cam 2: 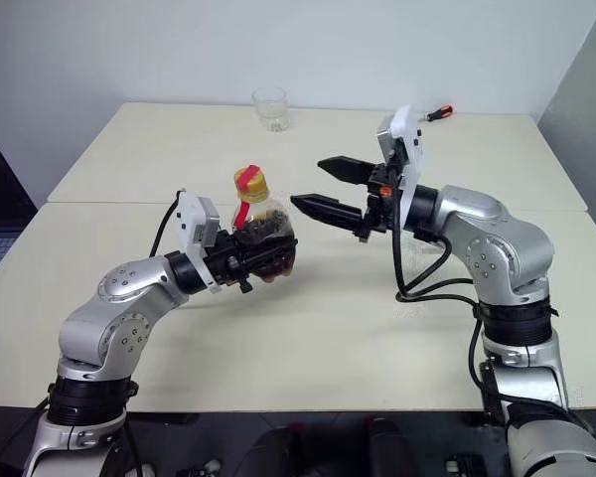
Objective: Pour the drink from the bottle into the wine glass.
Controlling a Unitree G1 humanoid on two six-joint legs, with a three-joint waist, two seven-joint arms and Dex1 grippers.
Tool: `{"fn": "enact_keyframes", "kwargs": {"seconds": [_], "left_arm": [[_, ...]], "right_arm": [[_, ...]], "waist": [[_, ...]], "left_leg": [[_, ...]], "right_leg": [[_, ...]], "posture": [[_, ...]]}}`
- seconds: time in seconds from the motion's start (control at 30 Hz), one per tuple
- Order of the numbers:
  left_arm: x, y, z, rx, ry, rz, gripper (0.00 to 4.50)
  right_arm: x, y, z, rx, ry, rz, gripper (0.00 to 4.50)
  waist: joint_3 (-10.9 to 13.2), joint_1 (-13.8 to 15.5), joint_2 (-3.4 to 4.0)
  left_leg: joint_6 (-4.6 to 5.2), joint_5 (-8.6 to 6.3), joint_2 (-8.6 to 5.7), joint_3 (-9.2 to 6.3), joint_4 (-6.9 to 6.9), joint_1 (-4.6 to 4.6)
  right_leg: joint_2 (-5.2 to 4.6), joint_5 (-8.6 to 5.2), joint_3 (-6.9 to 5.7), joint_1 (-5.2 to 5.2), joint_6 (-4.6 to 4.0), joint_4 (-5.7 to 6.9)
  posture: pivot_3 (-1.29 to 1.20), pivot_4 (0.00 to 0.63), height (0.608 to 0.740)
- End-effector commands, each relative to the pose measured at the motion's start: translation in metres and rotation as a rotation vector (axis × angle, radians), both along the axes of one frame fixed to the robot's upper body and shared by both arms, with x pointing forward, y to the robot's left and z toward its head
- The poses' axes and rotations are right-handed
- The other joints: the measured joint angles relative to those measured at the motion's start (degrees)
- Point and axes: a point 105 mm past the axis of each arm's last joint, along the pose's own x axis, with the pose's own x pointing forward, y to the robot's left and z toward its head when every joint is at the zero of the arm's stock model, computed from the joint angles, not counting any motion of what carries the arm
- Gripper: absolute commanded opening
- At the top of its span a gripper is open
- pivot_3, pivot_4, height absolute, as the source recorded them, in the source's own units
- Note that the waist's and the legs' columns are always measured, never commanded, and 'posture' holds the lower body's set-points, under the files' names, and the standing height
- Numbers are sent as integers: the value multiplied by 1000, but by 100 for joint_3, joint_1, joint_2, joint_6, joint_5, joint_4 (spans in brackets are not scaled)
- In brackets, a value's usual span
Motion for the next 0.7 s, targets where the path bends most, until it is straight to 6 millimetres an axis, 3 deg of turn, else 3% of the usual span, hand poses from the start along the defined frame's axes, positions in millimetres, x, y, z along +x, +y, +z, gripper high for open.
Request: {"fn": "enact_keyframes", "kwargs": {"seconds": [0.03,0.2,0.7], "left_arm": [[-4,-3,12,-6,-67,-29,1653],[-3,-9,14,-13,-67,-42,1653],[0,-18,18,-16,-74,-82,1653]], "right_arm": [[-14,10,23,41,-91,44,4426],[-15,25,31,86,-110,54,4426],[-14,45,22,73,-160,57,4426]], "waist": [[0,-1,0],[0,-2,0],[0,-3,0]], "left_leg": [[0,0,0,0,0,0],[0,0,1,0,-1,1],[0,0,0,-2,0,1]], "right_leg": [[0,0,0,0,0,0],[0,0,0,0,0,1],[0,0,-2,-1,0,2]], "posture": [[0,150,740],[0,150,740],[0,150,740]]}}
